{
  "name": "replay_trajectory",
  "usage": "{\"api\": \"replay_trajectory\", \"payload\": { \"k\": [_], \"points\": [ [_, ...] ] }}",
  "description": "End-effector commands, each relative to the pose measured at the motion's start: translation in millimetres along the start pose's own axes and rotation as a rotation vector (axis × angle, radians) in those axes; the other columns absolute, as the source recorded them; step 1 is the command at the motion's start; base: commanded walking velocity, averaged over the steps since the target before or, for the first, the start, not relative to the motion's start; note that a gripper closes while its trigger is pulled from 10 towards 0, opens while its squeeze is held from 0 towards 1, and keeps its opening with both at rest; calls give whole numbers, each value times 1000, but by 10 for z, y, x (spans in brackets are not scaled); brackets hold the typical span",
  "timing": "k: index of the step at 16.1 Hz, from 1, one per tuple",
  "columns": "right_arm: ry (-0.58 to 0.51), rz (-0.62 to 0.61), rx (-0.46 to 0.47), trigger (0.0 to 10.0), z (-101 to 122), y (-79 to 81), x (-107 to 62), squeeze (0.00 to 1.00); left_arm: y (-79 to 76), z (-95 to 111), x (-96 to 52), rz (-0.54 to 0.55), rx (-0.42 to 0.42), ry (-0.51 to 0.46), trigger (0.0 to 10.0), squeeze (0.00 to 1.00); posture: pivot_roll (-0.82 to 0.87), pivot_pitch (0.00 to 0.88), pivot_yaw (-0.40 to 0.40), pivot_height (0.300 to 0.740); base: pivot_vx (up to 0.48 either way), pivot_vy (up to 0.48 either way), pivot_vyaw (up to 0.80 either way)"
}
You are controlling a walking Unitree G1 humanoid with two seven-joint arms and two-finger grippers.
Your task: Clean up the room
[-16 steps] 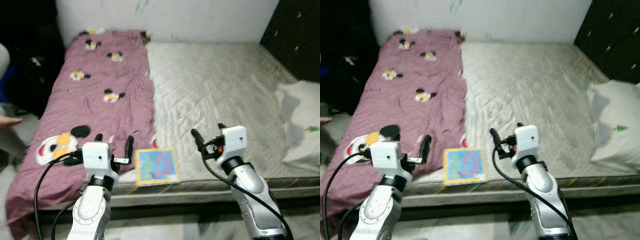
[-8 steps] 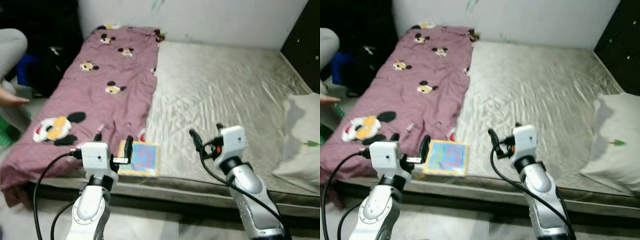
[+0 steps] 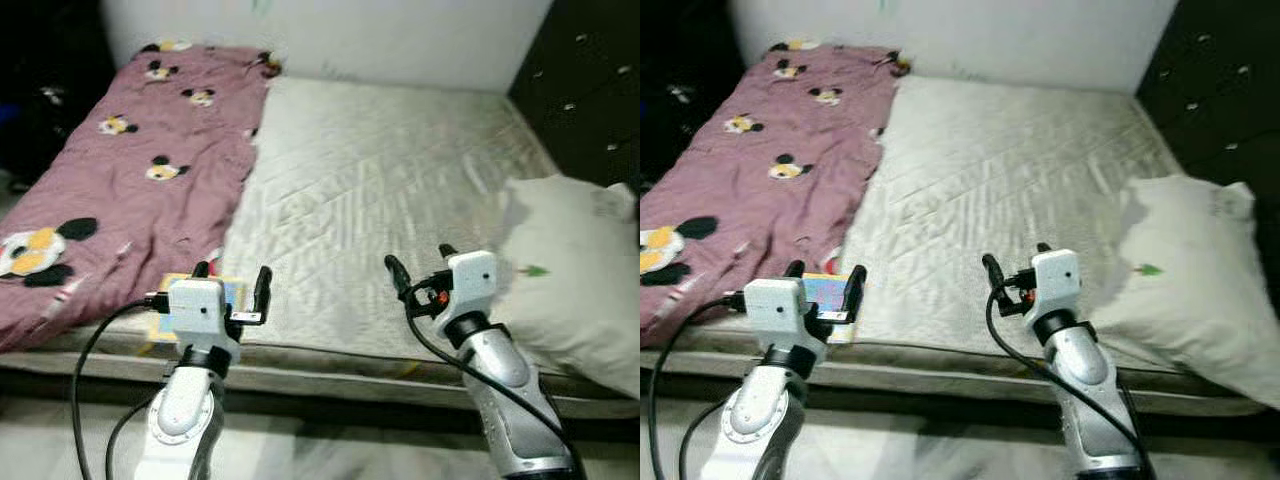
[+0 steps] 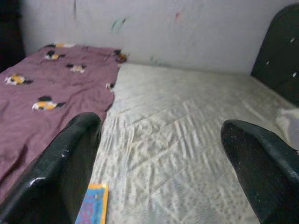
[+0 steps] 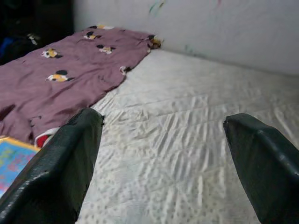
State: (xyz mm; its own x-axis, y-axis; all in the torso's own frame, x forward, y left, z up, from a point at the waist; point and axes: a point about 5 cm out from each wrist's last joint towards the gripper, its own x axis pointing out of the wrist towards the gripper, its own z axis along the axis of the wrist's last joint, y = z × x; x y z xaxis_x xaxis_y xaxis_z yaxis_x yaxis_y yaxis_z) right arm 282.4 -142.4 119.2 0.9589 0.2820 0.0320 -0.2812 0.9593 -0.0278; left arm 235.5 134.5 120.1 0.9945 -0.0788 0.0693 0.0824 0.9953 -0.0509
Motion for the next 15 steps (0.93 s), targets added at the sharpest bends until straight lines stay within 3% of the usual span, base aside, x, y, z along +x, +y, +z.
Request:
{"api": "replay_trajectory", "payload": {
  "k": [1,6,10,15],
  "points": [
    [6,6,0,10000,-6,22,9,0,26,8,-3,15,11,-1,10000,0,-32,94,-51,740,0,-296,0],
    [22,-11,17,10000,-31,2,16,0,18,11,7,13,10,-4,10000,0,-32,94,-51,740,0,-297,0],
    [21,-10,11,10000,-32,4,20,0,-13,37,-3,-33,-29,-23,10000,0,-33,91,-51,740,0,0,0],
    [20,-12,15,10000,-35,-5,27,0,-34,50,-9,-60,-38,-34,10000,0,-33,91,-51,740,341,0,0]
  ]
}}
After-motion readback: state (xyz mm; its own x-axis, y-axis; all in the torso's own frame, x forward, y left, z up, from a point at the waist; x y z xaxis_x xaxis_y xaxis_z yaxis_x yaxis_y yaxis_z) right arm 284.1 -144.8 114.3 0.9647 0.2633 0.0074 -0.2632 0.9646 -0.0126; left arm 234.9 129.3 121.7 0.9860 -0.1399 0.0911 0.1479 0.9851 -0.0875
